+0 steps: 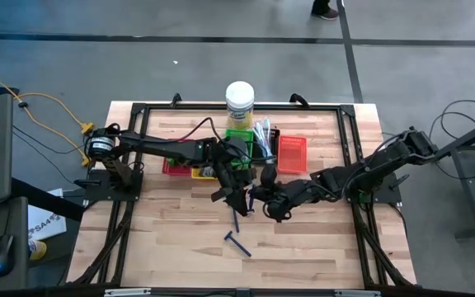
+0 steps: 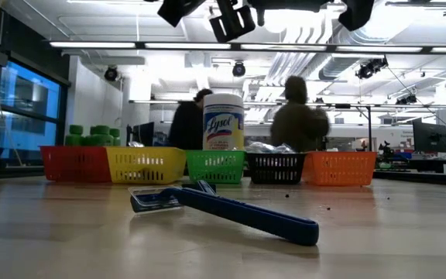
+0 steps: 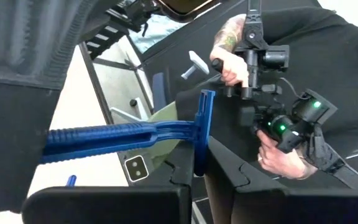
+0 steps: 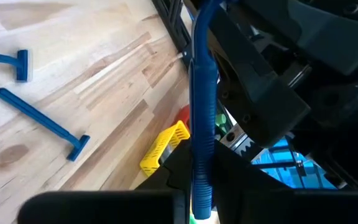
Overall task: Pick & Place Travel size toiletries
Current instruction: Put the blue razor into the orange bin
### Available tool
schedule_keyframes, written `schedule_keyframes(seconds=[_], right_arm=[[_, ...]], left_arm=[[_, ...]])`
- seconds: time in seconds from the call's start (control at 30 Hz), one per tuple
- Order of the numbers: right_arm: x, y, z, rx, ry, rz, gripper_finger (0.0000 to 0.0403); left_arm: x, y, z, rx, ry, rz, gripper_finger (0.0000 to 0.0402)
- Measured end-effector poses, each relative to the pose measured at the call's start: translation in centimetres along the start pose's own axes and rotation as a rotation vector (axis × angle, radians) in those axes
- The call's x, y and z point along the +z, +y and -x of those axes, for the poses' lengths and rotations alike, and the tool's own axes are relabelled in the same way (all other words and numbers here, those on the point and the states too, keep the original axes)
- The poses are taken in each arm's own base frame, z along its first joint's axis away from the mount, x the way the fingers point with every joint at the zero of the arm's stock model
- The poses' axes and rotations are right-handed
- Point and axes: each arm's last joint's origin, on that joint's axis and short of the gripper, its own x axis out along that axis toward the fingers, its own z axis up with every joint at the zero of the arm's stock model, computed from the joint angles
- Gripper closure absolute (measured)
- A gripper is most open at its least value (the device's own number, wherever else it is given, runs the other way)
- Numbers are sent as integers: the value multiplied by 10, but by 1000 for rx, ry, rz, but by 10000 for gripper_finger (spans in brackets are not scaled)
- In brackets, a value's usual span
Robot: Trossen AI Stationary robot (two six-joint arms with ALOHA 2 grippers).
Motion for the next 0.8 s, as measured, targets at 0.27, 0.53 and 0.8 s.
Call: schedule_keyframes(seconds=[0.27,0.53,0.8], right_arm=[[0,0,0,-3,6,-9,373],[-1,0,0,-6,16,-22,373],[-9,7,1,41,117,-88,373]], left_arm=[[0,0,0,3,-2,30,356],[-2,2,0,10,13,111,248],[-8,12,27,138,16,246,165]])
